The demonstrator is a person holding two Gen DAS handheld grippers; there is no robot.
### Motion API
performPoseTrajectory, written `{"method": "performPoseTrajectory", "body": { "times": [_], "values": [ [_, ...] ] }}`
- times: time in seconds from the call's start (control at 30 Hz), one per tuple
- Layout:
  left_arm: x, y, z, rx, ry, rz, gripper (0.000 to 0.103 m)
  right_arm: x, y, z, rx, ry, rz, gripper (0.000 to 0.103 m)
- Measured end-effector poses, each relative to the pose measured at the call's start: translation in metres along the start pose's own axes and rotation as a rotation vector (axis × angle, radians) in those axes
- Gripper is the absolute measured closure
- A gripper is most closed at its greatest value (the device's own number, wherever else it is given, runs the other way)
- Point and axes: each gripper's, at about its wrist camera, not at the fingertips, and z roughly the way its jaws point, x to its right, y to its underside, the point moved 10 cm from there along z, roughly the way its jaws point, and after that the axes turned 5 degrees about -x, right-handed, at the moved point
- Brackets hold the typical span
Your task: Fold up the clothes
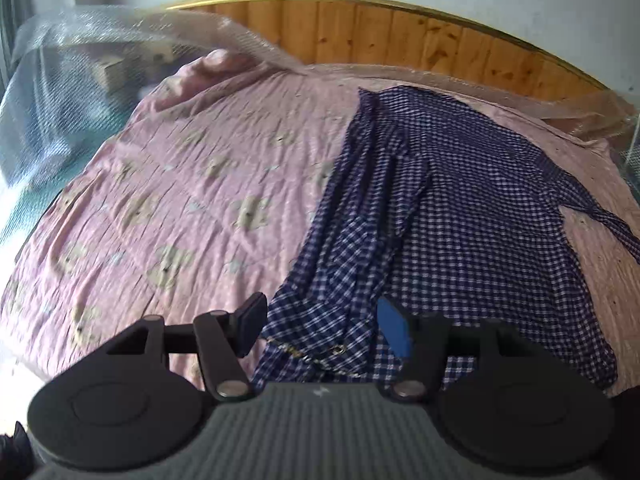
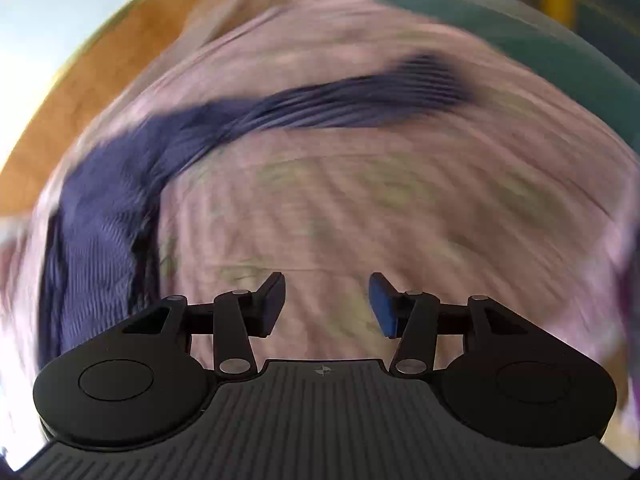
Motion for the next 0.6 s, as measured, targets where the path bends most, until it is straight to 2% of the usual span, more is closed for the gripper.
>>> {"method": "performPoseTrajectory", "body": {
  "times": [0.07, 0.13, 0.23, 0.33, 0.47, 0.5, 0.6],
  "values": [
    [0.016, -0.006, 0.005, 0.015, 0.060, 0.018, 0.038, 0.014, 0.000, -0.023, 0.026, -0.022, 0.027, 0.049],
    [0.035, -0.008, 0.013, 0.031, 0.112, 0.041, 0.038, 0.019, -0.007, -0.039, 0.060, 0.000, -0.003, 0.047],
    [0.060, -0.005, 0.024, 0.038, 0.119, 0.074, 0.038, 0.024, -0.028, -0.052, 0.105, 0.001, -0.056, 0.040],
    [0.072, 0.003, 0.017, 0.043, 0.119, 0.004, 0.038, 0.025, -0.067, -0.052, 0.123, -0.012, -0.133, 0.040],
    [0.073, 0.024, 0.005, 0.027, 0.042, -0.042, 0.037, 0.027, -0.131, -0.021, 0.133, -0.055, -0.204, 0.040],
    [0.070, 0.030, 0.001, 0.027, -0.001, -0.057, 0.037, 0.027, -0.147, -0.010, 0.129, -0.063, -0.219, 0.040],
    [0.058, 0.046, -0.005, -0.013, -0.080, -0.261, 0.038, 0.030, -0.193, 0.041, 0.081, -0.065, -0.273, 0.040]
  ]
}}
